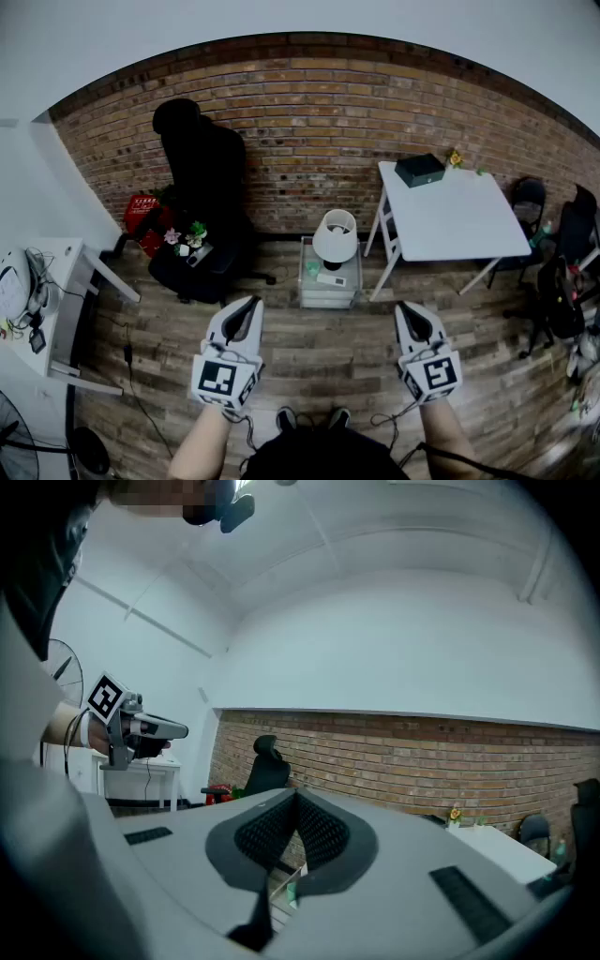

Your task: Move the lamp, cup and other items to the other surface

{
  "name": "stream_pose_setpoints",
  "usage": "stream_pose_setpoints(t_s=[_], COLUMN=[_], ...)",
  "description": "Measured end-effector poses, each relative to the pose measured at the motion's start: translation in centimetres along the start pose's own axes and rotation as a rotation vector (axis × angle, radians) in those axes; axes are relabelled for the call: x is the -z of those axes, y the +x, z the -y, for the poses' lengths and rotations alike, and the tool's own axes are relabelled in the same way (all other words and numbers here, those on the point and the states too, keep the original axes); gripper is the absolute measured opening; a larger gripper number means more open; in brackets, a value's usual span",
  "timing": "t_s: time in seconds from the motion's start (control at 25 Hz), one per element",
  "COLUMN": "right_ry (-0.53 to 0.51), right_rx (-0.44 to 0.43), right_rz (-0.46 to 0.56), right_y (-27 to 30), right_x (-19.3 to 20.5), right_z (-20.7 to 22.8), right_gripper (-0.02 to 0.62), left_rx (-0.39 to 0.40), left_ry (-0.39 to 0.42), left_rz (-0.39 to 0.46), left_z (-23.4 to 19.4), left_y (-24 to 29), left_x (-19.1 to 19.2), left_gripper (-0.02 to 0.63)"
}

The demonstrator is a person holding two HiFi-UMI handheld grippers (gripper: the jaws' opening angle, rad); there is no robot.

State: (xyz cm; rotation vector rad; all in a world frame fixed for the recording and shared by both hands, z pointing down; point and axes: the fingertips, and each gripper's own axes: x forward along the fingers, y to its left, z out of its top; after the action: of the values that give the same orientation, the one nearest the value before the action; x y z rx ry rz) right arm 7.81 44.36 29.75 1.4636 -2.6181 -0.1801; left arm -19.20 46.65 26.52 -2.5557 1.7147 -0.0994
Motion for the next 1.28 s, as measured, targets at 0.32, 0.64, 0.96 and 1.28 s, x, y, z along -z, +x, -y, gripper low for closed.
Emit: stream_pose_setpoints(t_s=[0.32, 0.64, 0.96, 1.28], right_ry=[0.01, 0.066, 0.104, 0.139], right_rx=[-0.013, -0.059, -0.091, -0.074], right_rz=[-0.024, 0.023, 0.018, -0.029], right_y=[-0.8, -1.2, -0.9, 3.5], right_x=[1.5, 2.5, 4.1, 6.1], right_z=[2.8, 5.6, 8.5, 10.6], right_gripper=[0.005, 0.008, 0.107, 0.092], left_rx=[-0.012, -0.005, 0.017, 0.038], left_ry=[-0.011, -0.052, -0.061, -0.085], left_rz=[-0.011, -0.013, -0.044, -0.084], left_z=[2.5, 5.5, 8.4, 6.0], left_y=[2.1, 3.9, 5.2, 9.7], left_x=[0.5, 1.3, 2.4, 5.0], left_gripper=[0.012, 0.012, 0.196, 0.196])
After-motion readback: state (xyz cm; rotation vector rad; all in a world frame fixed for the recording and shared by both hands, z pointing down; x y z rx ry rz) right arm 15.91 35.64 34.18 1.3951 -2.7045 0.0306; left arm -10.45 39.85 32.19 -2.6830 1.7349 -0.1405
